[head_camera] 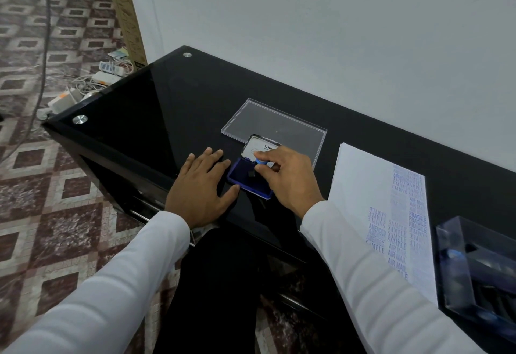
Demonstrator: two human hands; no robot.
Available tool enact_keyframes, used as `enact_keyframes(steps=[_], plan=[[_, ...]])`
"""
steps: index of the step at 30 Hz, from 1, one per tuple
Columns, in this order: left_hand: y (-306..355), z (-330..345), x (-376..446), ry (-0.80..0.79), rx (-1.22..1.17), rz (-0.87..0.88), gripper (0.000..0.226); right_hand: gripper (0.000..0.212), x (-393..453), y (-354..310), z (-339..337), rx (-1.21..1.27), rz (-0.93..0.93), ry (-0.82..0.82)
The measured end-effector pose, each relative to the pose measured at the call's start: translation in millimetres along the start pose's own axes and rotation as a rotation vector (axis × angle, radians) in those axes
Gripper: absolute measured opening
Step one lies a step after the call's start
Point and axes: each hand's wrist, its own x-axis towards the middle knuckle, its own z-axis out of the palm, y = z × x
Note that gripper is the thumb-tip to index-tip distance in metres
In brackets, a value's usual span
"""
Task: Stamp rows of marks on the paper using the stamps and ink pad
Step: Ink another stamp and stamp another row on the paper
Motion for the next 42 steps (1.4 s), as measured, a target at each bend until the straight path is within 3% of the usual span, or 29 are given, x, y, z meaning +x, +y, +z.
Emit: enact_keyframes(steps=[6, 11, 23, 31, 42], plan=[[2, -7, 3, -0.044, -0.05, -0.021, 0.076, 0.03, -3, -1, 2, 0.012, 0.013, 0.017], [13, -13, 7, -0.029, -0.114, -0.035, 0.074, 0.029, -12, 3, -6, 0.058, 0.028, 0.125], [117, -12, 32, -0.026, -0.2, 0.175, 0.073, 0.025, -56, 51, -78, 0.051, 0.134, 0.344], [178, 10, 41, -0.1, -0.218, 0.265, 0.068, 0.028, -81, 88, -121, -0.011, 0.283, 0.384], [222, 40, 61, -0.176, -0.224, 0.3, 0.063, 0.027, -93, 128, -144, -0.057, 0.324, 0.396]])
